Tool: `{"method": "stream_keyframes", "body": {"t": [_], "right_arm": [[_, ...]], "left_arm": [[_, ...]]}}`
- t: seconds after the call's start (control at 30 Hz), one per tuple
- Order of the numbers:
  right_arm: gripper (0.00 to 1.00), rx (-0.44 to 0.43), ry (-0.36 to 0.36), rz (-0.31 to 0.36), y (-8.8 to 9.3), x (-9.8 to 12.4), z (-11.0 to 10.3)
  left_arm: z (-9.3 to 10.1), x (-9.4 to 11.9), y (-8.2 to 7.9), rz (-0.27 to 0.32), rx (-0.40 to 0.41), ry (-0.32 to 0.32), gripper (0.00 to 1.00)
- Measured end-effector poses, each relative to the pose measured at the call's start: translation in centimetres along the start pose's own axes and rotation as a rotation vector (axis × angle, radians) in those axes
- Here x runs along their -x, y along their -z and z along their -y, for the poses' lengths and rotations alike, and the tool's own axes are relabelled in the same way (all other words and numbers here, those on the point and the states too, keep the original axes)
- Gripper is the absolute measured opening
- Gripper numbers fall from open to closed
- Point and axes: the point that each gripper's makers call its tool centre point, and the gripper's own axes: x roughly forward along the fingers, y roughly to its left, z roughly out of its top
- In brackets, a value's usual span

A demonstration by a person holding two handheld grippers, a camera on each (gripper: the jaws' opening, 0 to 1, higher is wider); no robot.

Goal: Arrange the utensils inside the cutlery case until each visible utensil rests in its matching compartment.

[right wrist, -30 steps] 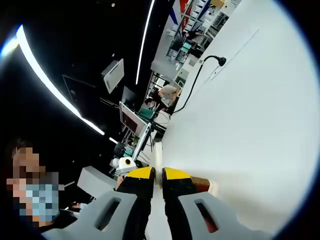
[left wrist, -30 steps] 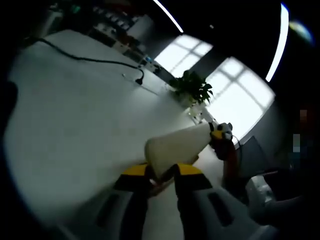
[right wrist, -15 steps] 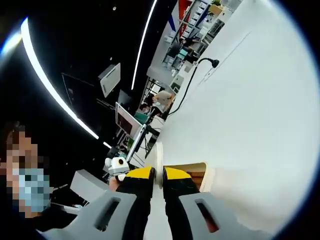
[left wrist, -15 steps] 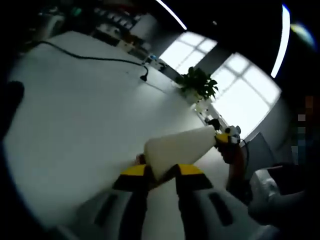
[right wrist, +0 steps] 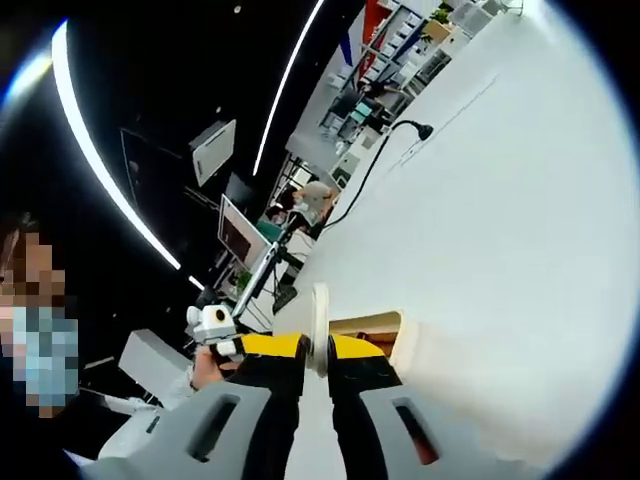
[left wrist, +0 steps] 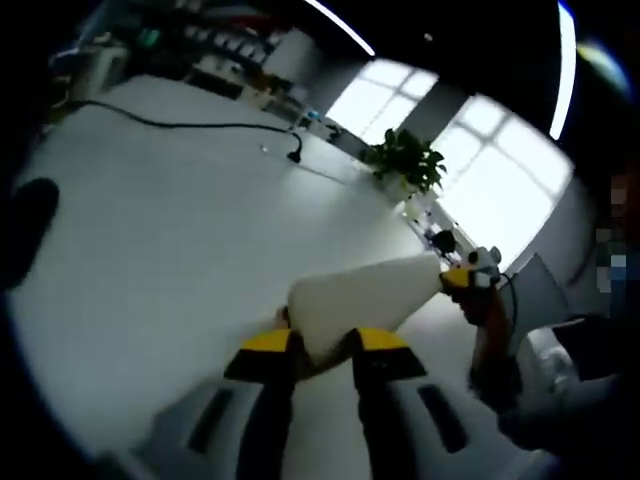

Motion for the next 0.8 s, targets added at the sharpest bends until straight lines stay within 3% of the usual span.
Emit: {"method": "stream_keyframes", "body": {"t": [0.13,0.47,0.53,0.8], "right_arm": [[0.08,-0.006,0.005,-0.004,0.4,-0.2,0.3],[0.08,-0.003,0.012,0.005,0.1,0.0,0.9],[0.08,0.038,-0.033,0.021,-0.2,0.1,0.3],[0.09,0.088,0.010,0.008,0.3,0.3,1.2]], "left_arm": [[-0.3,0.0,0.4,-0.005,-0.046,-0.059,0.24],[-0.4,-0.1,0.3,0.006,-0.058,-0.071,0.24],[-0.4,-0.1,0.3,0.001,-0.070,-0.076,0.25],[-0.4,-0.5,0.2,-0.024,-0.119,-0.099,0.24]]}}
